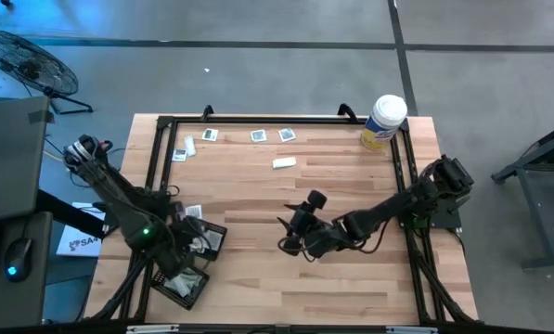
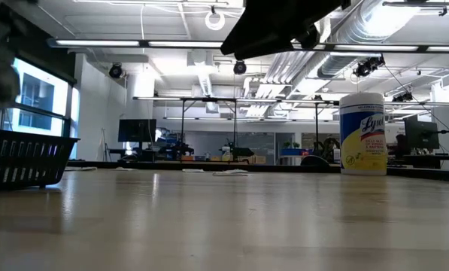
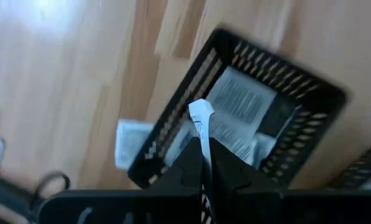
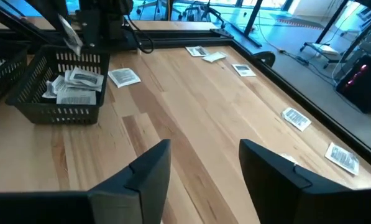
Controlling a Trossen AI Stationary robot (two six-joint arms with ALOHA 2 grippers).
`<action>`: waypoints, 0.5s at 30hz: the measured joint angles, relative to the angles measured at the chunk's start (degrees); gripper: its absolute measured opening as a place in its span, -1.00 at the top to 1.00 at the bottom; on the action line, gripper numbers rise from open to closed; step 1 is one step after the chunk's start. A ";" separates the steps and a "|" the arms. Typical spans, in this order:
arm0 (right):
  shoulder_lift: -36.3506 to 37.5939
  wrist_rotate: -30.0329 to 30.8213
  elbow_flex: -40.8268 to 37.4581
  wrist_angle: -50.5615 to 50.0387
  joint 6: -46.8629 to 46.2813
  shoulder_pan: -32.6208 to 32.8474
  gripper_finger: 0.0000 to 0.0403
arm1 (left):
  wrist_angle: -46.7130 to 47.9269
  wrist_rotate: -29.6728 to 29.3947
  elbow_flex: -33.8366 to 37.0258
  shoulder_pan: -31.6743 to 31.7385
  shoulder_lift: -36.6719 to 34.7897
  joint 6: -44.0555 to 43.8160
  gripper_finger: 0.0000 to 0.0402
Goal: Pick & Place First Aid Supplies
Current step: Put the towelette pack into the top black bin
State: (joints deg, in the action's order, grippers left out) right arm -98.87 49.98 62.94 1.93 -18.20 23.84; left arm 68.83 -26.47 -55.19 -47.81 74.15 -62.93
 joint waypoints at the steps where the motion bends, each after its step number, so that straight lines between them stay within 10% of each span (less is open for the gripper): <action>1: 0.00 -0.63 0.00 -0.02 0.00 -0.32 0.09 | -0.40 0.76 1.57 0.11 0.00 -1.64 0.99; 15: -0.01 -3.15 0.00 0.00 -2.62 -2.47 0.22 | -9.07 4.48 11.98 0.18 0.04 -9.30 0.79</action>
State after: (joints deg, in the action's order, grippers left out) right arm -98.88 46.83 62.94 1.93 -20.82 21.37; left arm 59.76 -21.99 -43.21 -47.64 74.19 -72.23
